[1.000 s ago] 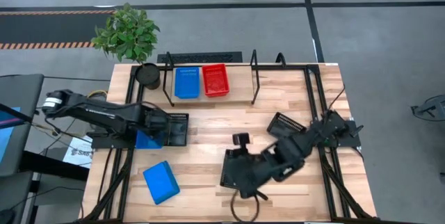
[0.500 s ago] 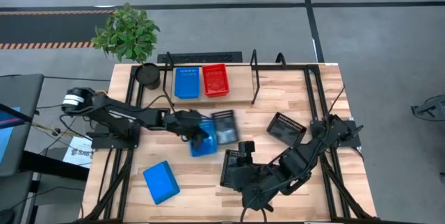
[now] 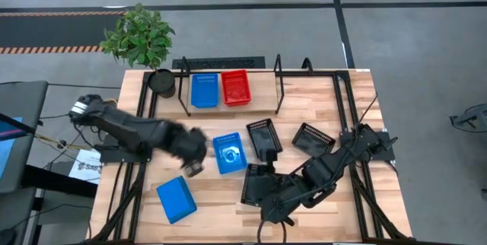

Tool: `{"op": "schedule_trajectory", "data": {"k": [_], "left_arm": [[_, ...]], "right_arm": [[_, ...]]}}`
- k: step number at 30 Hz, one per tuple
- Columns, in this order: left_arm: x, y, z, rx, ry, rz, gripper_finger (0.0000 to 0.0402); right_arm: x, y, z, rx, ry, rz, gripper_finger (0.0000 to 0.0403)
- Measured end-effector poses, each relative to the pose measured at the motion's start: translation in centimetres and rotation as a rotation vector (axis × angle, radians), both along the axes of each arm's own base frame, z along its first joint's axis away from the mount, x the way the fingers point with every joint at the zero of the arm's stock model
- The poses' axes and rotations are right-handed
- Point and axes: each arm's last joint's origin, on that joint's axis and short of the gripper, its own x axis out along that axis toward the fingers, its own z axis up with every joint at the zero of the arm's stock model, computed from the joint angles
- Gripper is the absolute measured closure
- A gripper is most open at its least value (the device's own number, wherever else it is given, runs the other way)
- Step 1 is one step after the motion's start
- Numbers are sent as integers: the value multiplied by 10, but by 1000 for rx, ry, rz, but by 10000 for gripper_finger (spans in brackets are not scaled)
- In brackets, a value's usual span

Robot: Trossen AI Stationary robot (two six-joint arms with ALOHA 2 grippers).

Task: Stack baskets on shelf by color
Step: Stack the left blue bin on the blue bin on the shelf

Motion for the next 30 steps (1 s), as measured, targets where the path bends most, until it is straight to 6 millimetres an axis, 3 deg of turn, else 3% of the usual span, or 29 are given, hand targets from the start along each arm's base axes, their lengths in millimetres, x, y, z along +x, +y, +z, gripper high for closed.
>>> {"op": "schedule_trajectory", "data": {"k": [5, 8, 12, 16, 21, 30], "left_arm": [[-37, -51, -3, -128, 30, 124, 401], [-55, -79, -7, -163, -12, 185, 401], [-76, -104, -20, -214, -67, 301, 401], [-101, -123, -36, -240, -30, 413, 401], [-125, -137, -55, -243, 0, 541, 401], [-138, -151, -97, -265, 53, 625, 401]], "right_arm": [[24, -10, -10, 20, -30, -46, 260], [53, -14, -31, 68, -22, -27, 260], [96, -15, -74, 149, -2, 42, 260], [132, -12, -117, 238, -12, 146, 260], [162, -24, -151, 261, -67, 147, 260], [189, -50, -196, 277, -62, 102, 260]]}}
